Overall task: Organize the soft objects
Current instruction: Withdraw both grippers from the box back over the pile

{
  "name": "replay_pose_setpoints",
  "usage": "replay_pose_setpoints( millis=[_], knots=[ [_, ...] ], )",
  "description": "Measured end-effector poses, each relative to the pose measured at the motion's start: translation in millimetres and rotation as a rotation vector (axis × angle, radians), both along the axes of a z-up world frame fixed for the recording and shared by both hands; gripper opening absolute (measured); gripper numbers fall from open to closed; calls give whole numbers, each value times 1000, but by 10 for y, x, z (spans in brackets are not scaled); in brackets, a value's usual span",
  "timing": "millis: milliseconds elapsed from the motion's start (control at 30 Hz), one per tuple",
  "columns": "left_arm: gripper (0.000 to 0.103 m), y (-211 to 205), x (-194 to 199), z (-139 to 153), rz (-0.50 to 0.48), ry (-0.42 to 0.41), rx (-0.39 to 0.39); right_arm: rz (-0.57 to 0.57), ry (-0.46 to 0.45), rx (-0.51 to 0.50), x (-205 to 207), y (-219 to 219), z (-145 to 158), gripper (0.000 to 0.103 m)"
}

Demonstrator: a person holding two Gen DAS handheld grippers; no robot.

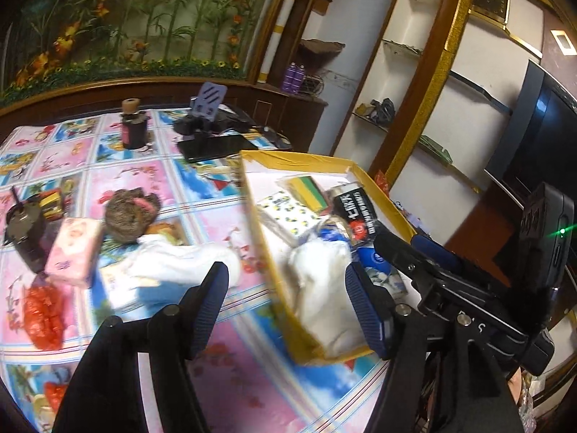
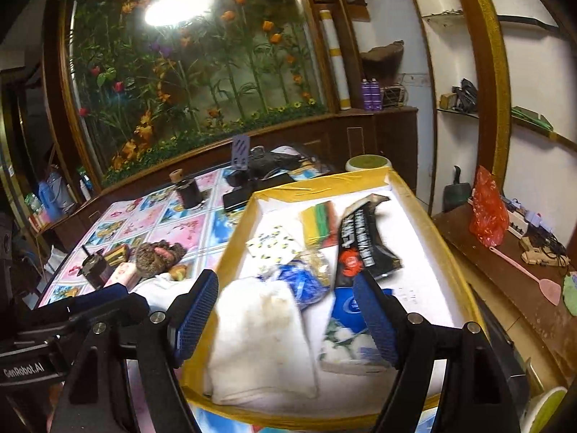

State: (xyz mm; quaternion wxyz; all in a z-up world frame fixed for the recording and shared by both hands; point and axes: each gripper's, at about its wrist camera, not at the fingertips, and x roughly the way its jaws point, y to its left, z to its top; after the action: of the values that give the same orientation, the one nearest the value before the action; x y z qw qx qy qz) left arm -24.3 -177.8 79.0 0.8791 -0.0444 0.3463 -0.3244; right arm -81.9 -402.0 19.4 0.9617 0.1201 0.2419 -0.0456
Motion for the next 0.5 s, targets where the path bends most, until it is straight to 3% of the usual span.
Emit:
replay_pose_setpoints(
  millis=[300,500],
  knots=[
    [66,1103,-117,11,147,2,-29,217,5,-59,163,785,-91,82],
    [66,1724,-180,-263,236,121,10,365,64,-111,249,1246,-311,82]
  ],
)
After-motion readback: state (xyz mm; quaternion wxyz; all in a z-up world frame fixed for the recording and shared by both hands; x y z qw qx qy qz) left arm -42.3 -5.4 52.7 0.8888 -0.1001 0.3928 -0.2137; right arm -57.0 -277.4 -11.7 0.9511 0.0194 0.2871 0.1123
